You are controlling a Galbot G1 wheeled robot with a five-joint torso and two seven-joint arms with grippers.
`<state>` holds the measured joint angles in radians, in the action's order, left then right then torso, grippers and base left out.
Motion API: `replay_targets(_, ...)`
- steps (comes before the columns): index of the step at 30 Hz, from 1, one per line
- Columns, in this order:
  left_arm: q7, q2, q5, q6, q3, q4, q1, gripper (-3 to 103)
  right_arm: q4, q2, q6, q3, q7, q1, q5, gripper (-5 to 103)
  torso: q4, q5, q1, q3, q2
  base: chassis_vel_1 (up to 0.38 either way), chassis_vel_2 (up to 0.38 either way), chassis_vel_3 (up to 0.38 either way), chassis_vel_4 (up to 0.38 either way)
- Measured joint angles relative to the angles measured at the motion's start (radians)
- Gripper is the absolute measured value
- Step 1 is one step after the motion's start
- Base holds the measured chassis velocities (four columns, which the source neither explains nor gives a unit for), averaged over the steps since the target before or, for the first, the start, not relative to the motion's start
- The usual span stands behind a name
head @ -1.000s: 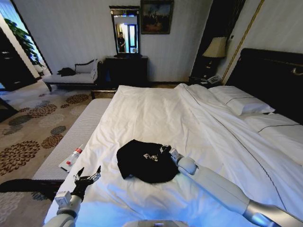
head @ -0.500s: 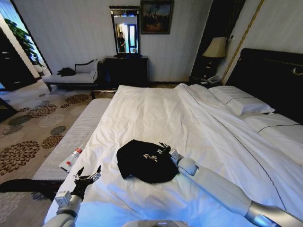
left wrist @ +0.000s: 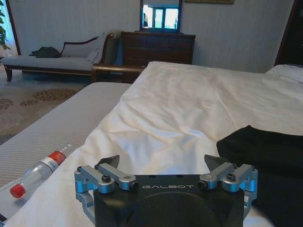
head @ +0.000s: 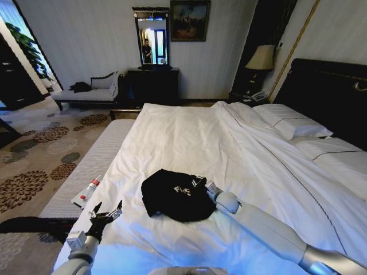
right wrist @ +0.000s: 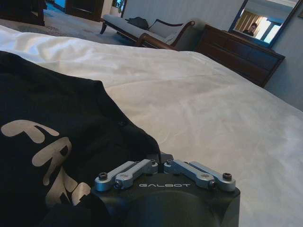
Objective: Fold the clothes on the bed.
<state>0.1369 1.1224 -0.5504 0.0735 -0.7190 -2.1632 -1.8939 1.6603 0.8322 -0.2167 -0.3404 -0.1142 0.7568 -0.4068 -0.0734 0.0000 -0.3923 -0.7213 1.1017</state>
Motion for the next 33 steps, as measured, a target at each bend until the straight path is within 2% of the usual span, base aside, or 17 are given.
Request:
replay_targets(6, 0.002, -0.02, 0.001, 0.011, -0.001, -0.008, 0.002, 100, 0.003, 0.0, 0.0, 0.007, -0.002, 0.008, 0.001, 0, 0.0001, -0.0001, 0.0, 0.0, 0.0, 0.0, 0.0, 0.0, 0.0)
replay_targets(8, 0.002, -0.052, -0.01, 0.021, -0.009, -0.02, 0.005, 100, 0.016, -0.004, 0.0, 0.018, -0.005, 0.021, 0.001, 0, 0.0003, -0.0001, 0.0, 0.0, 0.0, 0.0, 0.0, 0.0, 0.0)
replay_targets(10, 0.01, -0.094, -0.046, 0.039, -0.015, -0.021, 0.026, 100, 0.025, -0.007, 0.001, 0.029, -0.007, 0.033, 0.001, 0, 0.0003, 0.0, 0.0, 0.0, 0.0, 0.0, 0.0, 0.0, 0.0)
replay_targets(11, 0.023, -0.136, -0.09, 0.058, -0.014, -0.017, 0.055, 100, 0.032, -0.011, 0.001, 0.039, -0.008, 0.04, 0.001, 0, 0.0, 0.0, 0.0, 0.0, 0.0, 0.0, 0.0, 0.0, 0.0)
replay_targets(12, 0.023, -0.136, -0.09, 0.058, -0.014, -0.017, 0.055, 100, 0.032, -0.011, 0.001, 0.039, -0.008, 0.04, 0.001, 0, 0.0, 0.0, 0.0, 0.0, 0.0, 0.0, 0.0, 0.0, 0.0)
replay_targets(14, 0.043, -0.205, -0.164, 0.088, 0.003, 0.0, 0.119, 100, 0.041, -0.019, 0.001, 0.052, -0.009, 0.05, 0.001, 0, 0.0, -0.0001, 0.0, 0.0, 0.0, 0.0, 0.0, 0.0, 0.0)
replay_targets(15, 0.043, -0.205, -0.164, 0.088, 0.003, 0.0, 0.119, 100, 0.041, -0.019, 0.001, 0.052, -0.009, 0.05, 0.001, 0, 0.0, -0.0001, 0.0, 0.0, 0.0, 0.0, 0.0, 0.0, 0.0)
replay_targets(18, 0.068, -0.312, -0.27, 0.122, 0.085, 0.058, 0.263, 100, 0.055, -0.033, 0.001, 0.078, -0.009, 0.069, 0.0, 0, -0.0001, -0.0003, 0.0, 0.0, 0.0, 0.0, 0.0, 0.0, 0.0)
replay_targets(19, 0.068, -0.312, -0.27, 0.122, 0.085, 0.058, 0.263, 100, 0.055, -0.033, 0.001, 0.078, -0.009, 0.069, 0.0, 0, -0.0001, -0.0003, 0.0, 0.0, 0.0, 0.0, 0.0, 0.0, 0.0)
replay_targets(23, 0.079, -0.377, -0.367, 0.153, 0.185, 0.121, 0.399, 100, 0.06, -0.038, 0.001, 0.094, -0.013, 0.085, 0.0, 0, -0.0004, 0.0, 0.0, 0.0, 0.0, 0.0, 0.0, 0.0, 0.0)
replay_targets(24, 0.079, -0.4, -0.406, 0.168, 0.237, 0.155, 0.46, 100, 0.06, -0.038, 0.001, 0.096, -0.013, 0.089, 0.0, 0, 0.0004, -0.0002, 0.0, 0.0, 0.0, 0.0, 0.0, 0.0, 0.0)
replay_targets(27, 0.079, -0.414, -0.427, 0.173, 0.28, 0.183, 0.513, 100, 0.058, -0.037, 0.001, 0.098, -0.013, 0.09, 0.0, 0, 0.0001, 0.0, 0.0, 0.0, 0.0, 0.0, 0.0, 0.0, 0.0)
replay_targets(29, 0.077, -0.425, -0.448, 0.183, 0.379, 0.236, 0.618, 100, 0.052, -0.031, 0.001, 0.098, -0.013, 0.09, 0.0, 0, 0.0002, -0.0001, 0.0, 0.0, 0.0, 0.0, 0.0, 0.0, 0.0)
replay_targets(33, 0.077, -0.415, -0.455, 0.186, 0.473, 0.279, 0.707, 100, 0.043, -0.019, 0.0, 0.097, -0.013, 0.087, 0.0, 0, -0.0003, 0.0001, 0.0, 0.0, 0.0, 0.0, 0.0, 0.0, 0.0)
